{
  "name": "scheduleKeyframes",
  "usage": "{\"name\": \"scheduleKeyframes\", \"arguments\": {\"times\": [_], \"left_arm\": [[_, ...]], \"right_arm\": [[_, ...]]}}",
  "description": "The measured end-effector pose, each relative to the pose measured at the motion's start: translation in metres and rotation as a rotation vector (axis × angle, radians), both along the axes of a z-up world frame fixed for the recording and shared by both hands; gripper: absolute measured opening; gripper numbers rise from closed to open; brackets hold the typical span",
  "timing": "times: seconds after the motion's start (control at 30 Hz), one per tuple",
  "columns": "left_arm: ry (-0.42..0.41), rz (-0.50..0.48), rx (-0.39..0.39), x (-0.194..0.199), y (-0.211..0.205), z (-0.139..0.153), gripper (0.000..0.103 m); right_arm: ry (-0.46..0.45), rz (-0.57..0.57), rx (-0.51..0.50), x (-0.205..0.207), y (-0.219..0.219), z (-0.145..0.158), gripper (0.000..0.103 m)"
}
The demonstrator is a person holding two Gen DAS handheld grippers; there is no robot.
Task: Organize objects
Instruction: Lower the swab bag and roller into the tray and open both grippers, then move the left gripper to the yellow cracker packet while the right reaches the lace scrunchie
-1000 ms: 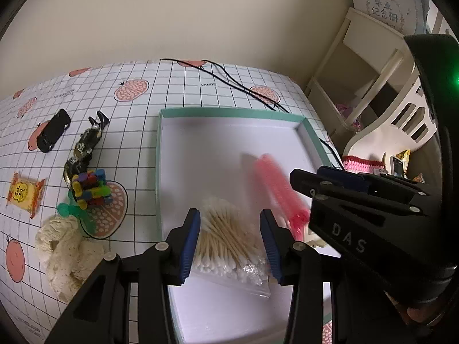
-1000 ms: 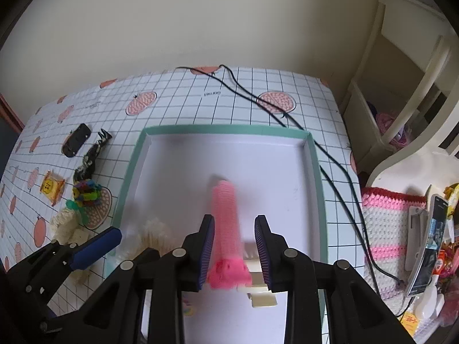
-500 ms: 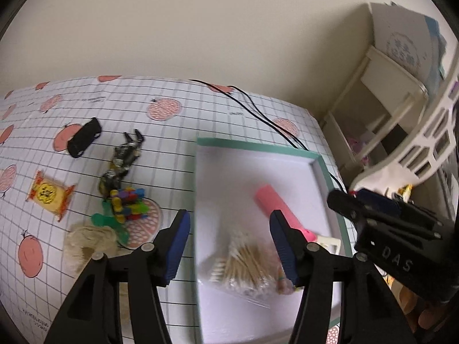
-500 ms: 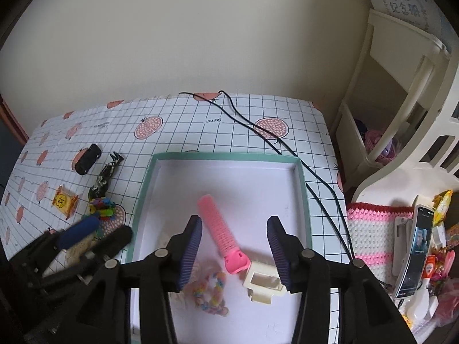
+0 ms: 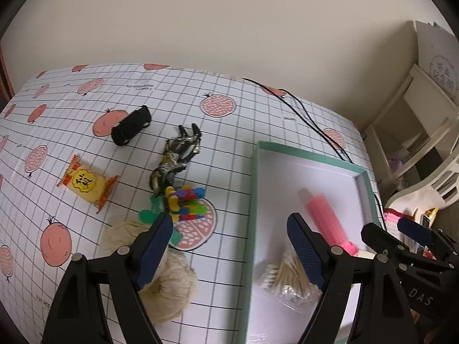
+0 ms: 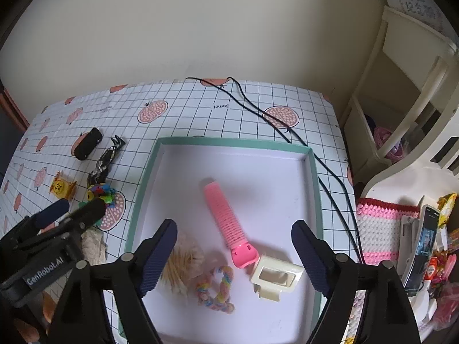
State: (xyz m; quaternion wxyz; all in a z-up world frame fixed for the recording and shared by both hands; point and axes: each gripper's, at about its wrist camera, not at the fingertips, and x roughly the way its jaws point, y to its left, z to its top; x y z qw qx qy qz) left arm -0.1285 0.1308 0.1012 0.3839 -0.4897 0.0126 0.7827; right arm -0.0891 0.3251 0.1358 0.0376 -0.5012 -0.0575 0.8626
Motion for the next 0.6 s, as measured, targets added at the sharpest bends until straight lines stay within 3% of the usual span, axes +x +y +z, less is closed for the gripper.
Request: {"name": "scheduleKeyframes", "arguments": {"times": [0.13, 0.23, 0.6], "left_arm": [[0.000, 0.001, -0.016, -0.004, -0.002, -0.005, 0.084], [-0.012, 0.008, -0.016, -0.008, -0.005, -0.008, 0.093], [-0.007, 0.022, 0.018, -0.020, -0.014, -0.009, 0.102]], "right_arm": [[-0.003, -0.001, -0.001, 0.000, -0.001, -0.002, 0.093], [-0.004, -0.003, -0.004, -0.001, -0.002, -0.003, 0.100], [-0.014, -0.019, -0.016, -0.003, -0.004, -0.008, 0.103]]}}
